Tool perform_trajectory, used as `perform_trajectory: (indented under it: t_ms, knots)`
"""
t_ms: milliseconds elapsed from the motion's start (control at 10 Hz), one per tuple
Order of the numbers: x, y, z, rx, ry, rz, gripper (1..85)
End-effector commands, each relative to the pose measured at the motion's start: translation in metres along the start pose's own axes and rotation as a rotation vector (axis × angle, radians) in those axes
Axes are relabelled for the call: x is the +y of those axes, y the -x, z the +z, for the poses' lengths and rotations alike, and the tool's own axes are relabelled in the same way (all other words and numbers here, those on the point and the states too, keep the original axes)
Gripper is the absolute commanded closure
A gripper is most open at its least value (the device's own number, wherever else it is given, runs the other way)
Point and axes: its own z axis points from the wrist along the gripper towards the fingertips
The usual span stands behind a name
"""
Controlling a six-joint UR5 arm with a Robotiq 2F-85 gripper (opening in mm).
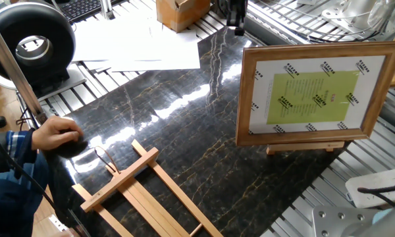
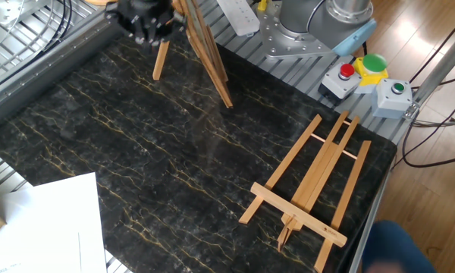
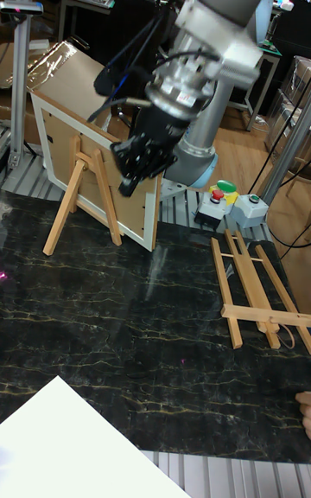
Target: Take the photo frame down from the bracket
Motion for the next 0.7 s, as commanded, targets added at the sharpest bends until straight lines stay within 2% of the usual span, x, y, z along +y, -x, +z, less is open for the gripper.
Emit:
perform_trajectory:
  t_ms: [0, 100, 200, 300, 500, 600]
  knots:
    - [0.024, 0.011, -0.012, -0.074, 0.066, -0.070, 84.0]
    - [0.024, 0.023, -0.013, -0.119, 0.065, -0.057, 84.0]
    - [0.016, 0.033, -0.014, -0.157, 0.034, -0.054, 84.0]
    - [0.017, 0.039, -0.015, -0.181, 0.038, -0.039, 84.0]
    - [0.015, 0.045, -0.016, -0.204, 0.030, -0.032, 84.0]
    - [0.019, 0.051, -0.017, -0.225, 0.045, -0.025, 84.0]
